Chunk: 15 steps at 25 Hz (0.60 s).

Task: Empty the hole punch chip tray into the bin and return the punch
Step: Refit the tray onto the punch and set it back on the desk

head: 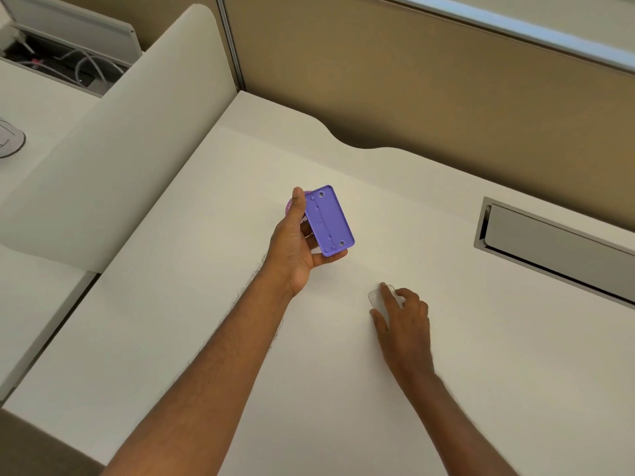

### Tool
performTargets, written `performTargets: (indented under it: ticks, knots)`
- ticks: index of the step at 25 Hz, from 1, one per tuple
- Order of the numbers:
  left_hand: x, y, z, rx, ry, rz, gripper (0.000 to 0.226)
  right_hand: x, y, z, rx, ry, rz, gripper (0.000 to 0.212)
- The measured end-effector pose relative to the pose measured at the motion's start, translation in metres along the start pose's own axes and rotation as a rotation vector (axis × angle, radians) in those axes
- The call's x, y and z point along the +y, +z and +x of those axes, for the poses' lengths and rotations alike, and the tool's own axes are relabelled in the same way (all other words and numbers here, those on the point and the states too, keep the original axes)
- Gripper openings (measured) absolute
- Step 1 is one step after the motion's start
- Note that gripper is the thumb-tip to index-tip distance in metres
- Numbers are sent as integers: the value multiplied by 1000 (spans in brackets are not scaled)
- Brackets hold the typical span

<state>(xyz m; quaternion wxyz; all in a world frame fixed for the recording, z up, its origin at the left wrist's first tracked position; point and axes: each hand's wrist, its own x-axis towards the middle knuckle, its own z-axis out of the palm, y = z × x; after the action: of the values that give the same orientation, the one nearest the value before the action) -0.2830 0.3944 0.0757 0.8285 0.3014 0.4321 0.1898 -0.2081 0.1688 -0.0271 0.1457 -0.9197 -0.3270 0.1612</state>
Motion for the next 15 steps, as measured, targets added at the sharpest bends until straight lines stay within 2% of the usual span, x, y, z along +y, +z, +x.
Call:
performTargets:
  ticks: [3,6,8,10,12,15]
  knots:
    - [-4,0,-3,-2,-6,10,55,-3,-11,1,11,-21,82,44]
    - [-6,0,-4,-2,-5,29,51,-14,-29,6,47,140,323,19]
    - [-8,0,-8,2,-10,39,47,-25,-47,8,93,224,540,21]
    - [-11,2,-12,8,-13,64,46,-44,-71,8,155,229,806,27]
    - [-15,7,-18,3,-24,94,51,-66,-92,6,198,155,1009,30]
    - [-24,19,-31,-20,-44,129,56,-94,-112,5,200,48,1118,30]
